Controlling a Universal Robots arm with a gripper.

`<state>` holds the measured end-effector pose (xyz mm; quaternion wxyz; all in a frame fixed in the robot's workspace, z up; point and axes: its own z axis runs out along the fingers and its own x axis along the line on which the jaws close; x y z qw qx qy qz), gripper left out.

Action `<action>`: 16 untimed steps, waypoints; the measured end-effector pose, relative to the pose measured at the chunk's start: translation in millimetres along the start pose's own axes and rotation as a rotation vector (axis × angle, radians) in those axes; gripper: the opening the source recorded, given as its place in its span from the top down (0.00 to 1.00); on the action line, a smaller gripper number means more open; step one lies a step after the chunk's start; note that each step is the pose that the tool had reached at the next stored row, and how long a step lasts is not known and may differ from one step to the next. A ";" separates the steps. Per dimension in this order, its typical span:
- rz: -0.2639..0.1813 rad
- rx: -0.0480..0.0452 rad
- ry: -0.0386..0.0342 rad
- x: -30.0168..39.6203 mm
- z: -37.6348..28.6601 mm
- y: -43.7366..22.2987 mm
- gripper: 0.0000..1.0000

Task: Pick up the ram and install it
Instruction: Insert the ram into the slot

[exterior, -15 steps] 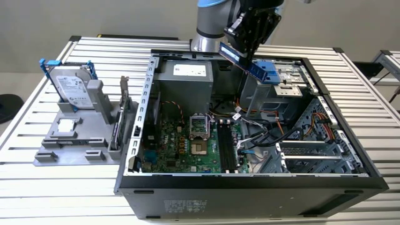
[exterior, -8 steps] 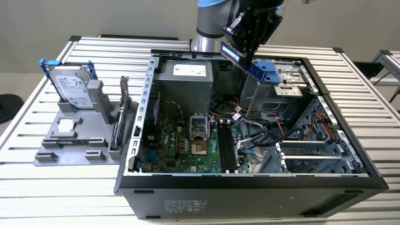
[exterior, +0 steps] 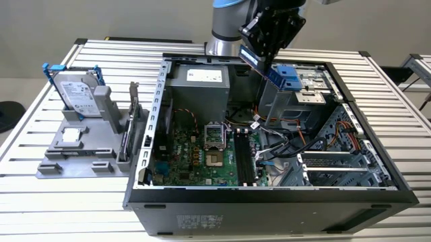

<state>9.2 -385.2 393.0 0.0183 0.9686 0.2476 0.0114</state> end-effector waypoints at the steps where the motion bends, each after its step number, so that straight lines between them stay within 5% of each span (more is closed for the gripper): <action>1: 0.008 0.0000 -0.0003 0.0 0.0 0.0 1.00; 16: 0.123 -0.0016 -0.0050 0.0 0.0 0.0 1.00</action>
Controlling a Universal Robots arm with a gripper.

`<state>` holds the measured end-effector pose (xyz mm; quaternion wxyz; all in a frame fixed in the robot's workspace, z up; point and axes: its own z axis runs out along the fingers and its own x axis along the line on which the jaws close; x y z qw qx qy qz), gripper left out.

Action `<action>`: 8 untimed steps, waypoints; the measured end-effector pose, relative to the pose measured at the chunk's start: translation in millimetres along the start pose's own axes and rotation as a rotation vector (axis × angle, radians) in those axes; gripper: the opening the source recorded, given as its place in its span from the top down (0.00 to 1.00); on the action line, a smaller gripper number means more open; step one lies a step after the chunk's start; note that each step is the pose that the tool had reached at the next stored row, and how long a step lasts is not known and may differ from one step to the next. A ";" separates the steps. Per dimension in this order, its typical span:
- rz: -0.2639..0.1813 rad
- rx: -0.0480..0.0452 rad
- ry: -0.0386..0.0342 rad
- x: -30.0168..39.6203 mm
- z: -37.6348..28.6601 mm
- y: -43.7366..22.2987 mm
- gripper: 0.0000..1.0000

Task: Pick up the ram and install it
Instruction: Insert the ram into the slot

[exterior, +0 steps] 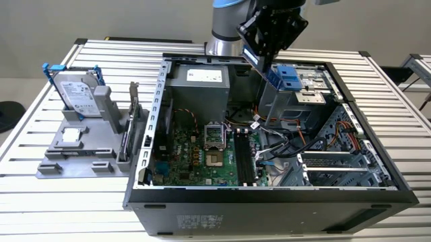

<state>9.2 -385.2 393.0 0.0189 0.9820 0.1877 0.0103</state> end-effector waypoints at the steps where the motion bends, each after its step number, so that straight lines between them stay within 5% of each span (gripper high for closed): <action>1: 0.008 -0.0001 -0.0003 0.0 0.0 0.0 1.00; 8: 0.062 -0.0007 -0.0025 0.0 0.0 0.0 1.00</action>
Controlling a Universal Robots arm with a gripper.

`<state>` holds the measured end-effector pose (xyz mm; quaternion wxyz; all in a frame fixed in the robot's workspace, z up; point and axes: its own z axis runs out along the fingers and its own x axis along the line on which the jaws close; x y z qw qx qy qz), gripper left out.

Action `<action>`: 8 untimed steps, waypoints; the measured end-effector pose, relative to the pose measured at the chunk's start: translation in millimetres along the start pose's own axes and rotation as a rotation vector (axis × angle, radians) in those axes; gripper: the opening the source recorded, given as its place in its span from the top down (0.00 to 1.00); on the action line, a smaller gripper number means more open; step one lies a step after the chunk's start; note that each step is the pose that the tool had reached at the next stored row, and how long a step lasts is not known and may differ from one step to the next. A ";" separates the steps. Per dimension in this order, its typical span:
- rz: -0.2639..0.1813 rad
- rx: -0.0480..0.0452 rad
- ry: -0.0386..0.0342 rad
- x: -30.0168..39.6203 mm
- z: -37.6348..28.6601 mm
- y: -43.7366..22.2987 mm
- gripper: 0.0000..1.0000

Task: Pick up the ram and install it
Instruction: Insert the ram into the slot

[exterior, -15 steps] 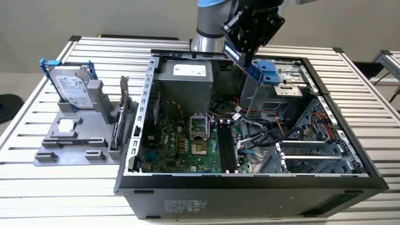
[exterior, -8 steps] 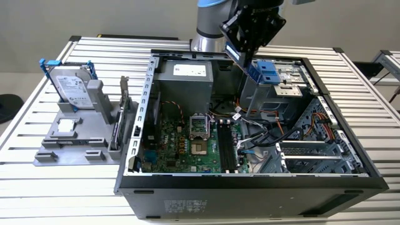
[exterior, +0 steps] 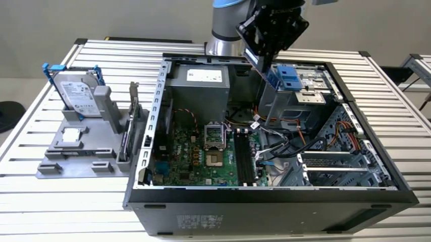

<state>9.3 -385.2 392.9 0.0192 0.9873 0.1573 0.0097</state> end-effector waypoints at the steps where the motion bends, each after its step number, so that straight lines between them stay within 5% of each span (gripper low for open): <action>1: 0.008 -0.0001 -0.0003 0.0 0.0 0.0 1.00; 8: 0.062 -0.0008 -0.0026 0.0 0.0 0.0 1.00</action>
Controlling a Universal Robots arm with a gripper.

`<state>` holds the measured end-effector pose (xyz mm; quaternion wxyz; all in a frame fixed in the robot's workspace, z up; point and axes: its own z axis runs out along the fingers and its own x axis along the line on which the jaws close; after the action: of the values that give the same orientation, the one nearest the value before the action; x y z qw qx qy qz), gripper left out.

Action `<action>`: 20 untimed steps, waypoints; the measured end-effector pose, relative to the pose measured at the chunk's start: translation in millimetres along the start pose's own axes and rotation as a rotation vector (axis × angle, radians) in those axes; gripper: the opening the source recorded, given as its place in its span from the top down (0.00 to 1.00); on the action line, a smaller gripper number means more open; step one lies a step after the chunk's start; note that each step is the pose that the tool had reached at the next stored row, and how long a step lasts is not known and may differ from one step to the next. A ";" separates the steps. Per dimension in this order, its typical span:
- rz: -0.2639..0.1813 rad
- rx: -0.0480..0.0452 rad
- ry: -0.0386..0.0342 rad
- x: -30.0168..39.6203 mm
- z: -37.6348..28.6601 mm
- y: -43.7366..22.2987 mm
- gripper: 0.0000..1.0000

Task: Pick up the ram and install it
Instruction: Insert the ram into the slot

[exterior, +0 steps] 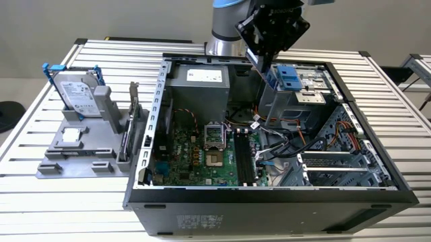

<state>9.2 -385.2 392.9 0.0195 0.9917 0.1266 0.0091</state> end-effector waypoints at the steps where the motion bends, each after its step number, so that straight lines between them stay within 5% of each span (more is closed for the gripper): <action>1: 0.008 -0.0001 -0.0004 0.0 0.0 0.0 1.00; 20: 0.153 -0.0020 -0.0063 0.0 0.0 0.0 1.00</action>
<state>9.2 -385.2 392.9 0.0202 0.9985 0.0504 0.0076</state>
